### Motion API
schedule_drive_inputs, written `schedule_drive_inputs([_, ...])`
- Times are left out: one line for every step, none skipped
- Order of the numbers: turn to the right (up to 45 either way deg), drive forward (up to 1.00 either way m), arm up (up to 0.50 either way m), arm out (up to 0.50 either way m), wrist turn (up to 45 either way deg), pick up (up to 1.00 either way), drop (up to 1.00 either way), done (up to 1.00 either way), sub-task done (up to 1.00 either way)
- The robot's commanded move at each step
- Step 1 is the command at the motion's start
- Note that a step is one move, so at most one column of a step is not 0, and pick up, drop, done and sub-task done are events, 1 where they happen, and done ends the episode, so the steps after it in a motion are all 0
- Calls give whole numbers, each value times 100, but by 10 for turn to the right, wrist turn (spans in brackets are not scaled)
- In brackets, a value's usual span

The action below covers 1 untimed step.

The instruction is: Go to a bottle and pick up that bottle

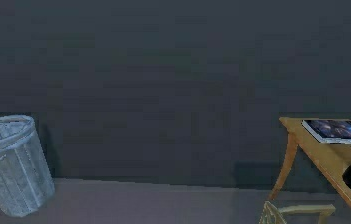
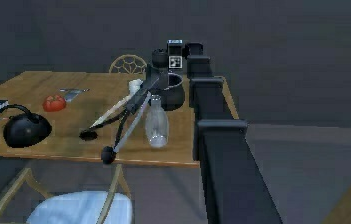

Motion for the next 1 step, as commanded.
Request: schedule_drive_inputs([0,0,0,0,450,0,0,0,0])
